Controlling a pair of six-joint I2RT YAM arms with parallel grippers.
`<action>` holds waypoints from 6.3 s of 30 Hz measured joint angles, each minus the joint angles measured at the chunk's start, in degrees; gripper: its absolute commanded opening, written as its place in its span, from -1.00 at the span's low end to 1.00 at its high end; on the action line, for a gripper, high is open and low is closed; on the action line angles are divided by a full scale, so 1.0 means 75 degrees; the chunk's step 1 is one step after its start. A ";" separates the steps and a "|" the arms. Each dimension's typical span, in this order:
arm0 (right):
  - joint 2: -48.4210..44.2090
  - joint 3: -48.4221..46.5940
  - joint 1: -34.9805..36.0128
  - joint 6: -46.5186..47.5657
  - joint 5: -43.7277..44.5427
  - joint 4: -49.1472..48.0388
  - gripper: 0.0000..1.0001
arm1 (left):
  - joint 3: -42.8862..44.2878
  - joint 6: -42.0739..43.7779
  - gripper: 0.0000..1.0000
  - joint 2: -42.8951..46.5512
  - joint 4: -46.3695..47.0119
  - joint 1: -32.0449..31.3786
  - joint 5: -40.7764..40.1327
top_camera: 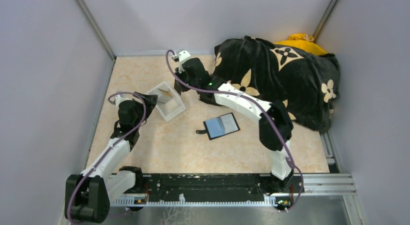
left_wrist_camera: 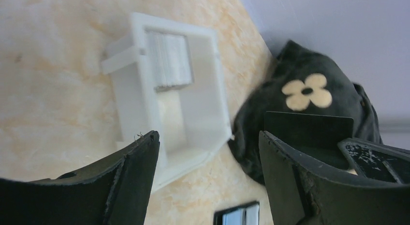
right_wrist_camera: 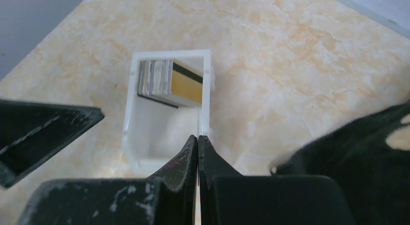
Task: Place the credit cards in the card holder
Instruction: Pick up the credit card from the storage box.
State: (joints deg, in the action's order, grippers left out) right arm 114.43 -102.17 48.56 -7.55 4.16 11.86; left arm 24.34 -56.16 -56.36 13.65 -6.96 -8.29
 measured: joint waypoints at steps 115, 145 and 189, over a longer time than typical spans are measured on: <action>-0.4788 0.8830 -0.2498 -0.4345 -0.3640 -0.4505 -0.34 | -0.0003 -0.3258 -1.00 -0.7280 0.9681 -0.2970 0.5161; -0.4753 0.9573 -0.2512 -0.4672 -0.3643 -0.5324 -0.35 | 0.0210 -0.3366 -1.00 -0.7341 0.9693 -0.3104 0.5042; -0.4348 0.9672 -0.2664 -0.5607 -0.4199 -0.6228 -1.00 | 0.0326 -0.3270 -0.28 -0.7373 0.9719 -0.3290 0.5047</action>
State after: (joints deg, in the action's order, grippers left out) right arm 81.82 -29.63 28.58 -49.60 -27.33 -34.85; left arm 26.79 -80.68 -111.66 86.54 -31.64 29.56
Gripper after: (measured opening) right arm 0.012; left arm 0.295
